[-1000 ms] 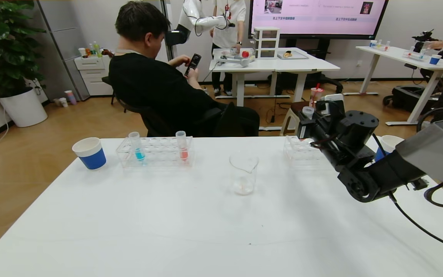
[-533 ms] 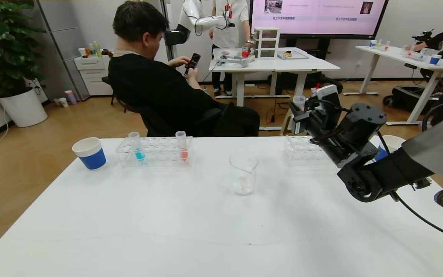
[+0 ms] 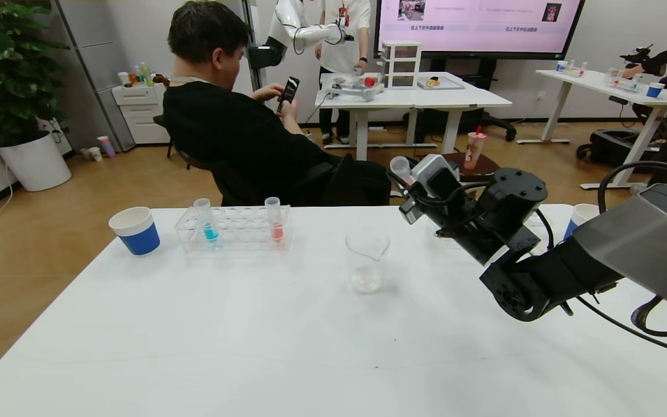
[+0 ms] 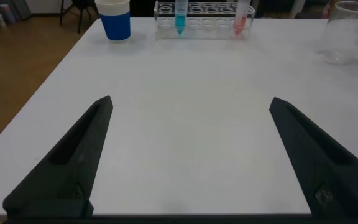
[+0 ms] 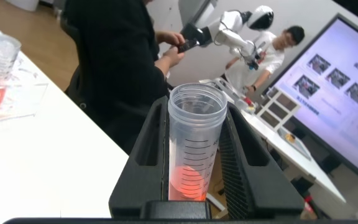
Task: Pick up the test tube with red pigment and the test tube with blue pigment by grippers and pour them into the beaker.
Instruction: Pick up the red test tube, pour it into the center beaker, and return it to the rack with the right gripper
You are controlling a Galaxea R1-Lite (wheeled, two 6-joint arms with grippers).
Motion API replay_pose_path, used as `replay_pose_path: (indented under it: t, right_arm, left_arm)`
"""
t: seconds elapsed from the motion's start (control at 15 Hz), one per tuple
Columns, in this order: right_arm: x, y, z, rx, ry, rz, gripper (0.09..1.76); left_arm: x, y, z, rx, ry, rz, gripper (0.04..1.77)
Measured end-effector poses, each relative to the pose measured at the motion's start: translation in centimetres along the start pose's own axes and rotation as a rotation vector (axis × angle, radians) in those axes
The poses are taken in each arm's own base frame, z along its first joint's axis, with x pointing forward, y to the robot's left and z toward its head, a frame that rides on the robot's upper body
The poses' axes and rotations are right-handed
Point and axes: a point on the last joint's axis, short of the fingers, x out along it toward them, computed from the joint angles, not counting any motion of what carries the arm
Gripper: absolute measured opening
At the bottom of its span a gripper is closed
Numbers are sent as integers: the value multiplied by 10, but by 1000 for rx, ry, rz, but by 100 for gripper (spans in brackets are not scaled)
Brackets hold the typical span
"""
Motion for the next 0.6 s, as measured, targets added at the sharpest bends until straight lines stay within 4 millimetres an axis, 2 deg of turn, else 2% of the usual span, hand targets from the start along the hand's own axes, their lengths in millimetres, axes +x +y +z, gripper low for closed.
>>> replay_pose_path:
  t: [0.2,0.4,0.6]
  right_arm:
    - [1,10,-2,-95,-81,93,49]
    - [1,12,-15,-294,-157,195,49]
    - [1,16,-24,-365,-171,224,49]
  left_arm:
    - [0,0,0,0,0,0,176]
    - [0,0,0,0,0,0,176]
    - [0,0,0,0,0,0,176]
